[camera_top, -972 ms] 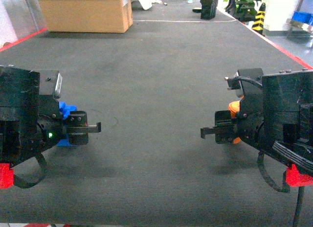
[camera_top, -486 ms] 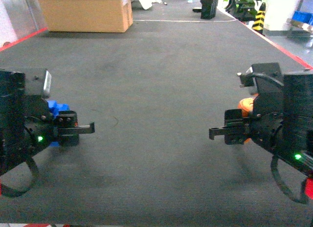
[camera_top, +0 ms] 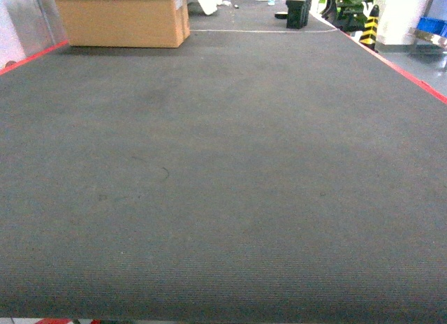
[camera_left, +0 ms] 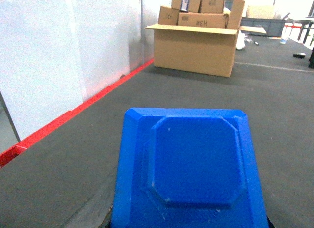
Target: Sort blue parts and orange caps into right shelf containers
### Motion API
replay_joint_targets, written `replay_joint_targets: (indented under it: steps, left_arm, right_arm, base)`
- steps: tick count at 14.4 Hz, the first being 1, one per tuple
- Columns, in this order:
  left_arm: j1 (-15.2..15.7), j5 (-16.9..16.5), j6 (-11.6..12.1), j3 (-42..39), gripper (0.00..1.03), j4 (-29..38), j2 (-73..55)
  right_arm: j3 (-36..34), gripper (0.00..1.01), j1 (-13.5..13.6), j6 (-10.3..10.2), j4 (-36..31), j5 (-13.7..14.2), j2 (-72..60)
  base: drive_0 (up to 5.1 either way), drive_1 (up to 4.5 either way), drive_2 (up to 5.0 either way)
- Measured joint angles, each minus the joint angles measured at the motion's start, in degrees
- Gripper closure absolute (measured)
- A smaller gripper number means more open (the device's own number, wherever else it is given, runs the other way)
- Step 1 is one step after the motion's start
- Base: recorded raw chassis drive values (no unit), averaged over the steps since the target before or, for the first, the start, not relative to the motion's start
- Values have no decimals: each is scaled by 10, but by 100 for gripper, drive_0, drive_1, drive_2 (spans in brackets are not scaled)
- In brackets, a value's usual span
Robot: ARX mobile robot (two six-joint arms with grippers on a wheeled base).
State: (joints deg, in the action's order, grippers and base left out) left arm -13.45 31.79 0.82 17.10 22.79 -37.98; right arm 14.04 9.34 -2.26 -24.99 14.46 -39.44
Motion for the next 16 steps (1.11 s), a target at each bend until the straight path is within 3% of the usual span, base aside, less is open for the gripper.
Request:
replay_joint_targets:
  steps: [2, 3, 5, 6, 7, 8, 9, 10, 11, 12, 13, 16]
  left_arm:
    - [-37, 39, 13, 0, 61, -47, 87]
    - [-52, 45, 18, 0, 61, -47, 94]
    - [-52, 48, 25, 0, 61, -50, 90]
    - [-29, -19, 18, 7, 61, -106, 102]
    - [12, -119, 7, -6, 61, -139, 125]
    - [35, -182, 2, -30, 61, -138, 145]
    - [45, -224, -2, -47, 61, -136, 160]
    - [56, -242, -4, -62, 61, -134, 173]
    - [68, -250, -4, -75, 61, -134, 185]
    - [117, -303, -4, -88, 61, -137, 200]
    - [138, -308, -6, -98, 61, -137, 211]
    - [133, -318, -6, -122, 61, -143, 241]
  right_arm:
    - [-5, 57, 12, 0, 73, 36, 125]
    - [-4, 57, 24, -1, 76, 41, 151]
    - [-3, 57, 26, -1, 82, 42, 146]
    - [0, 57, 22, 0, 102, 31, 145]
    - [2, 57, -4, 9, 160, -33, 161]
    - [-14, 57, -20, 10, 162, -60, 178]
    - [-29, 57, -34, 12, 161, -84, 194]
    - [-44, 57, -81, 15, 161, -136, 206]
    - [-56, 57, -99, 16, 161, -135, 216]
    - [-68, 57, -97, 17, 163, -143, 228]
    - [-74, 57, -94, 18, 163, -145, 239]
    - [-96, 57, -94, 19, 169, -145, 267]
  base:
    - [0, 0, 0]
    - [0, 0, 0]
    - [0, 0, 0]
    - [0, 0, 0]
    - [0, 0, 0]
    - [0, 0, 0]
    - [0, 0, 0]
    - [0, 0, 0]
    - [0, 0, 0]
    - [0, 0, 0]
    - [0, 0, 0]
    - [0, 0, 0]
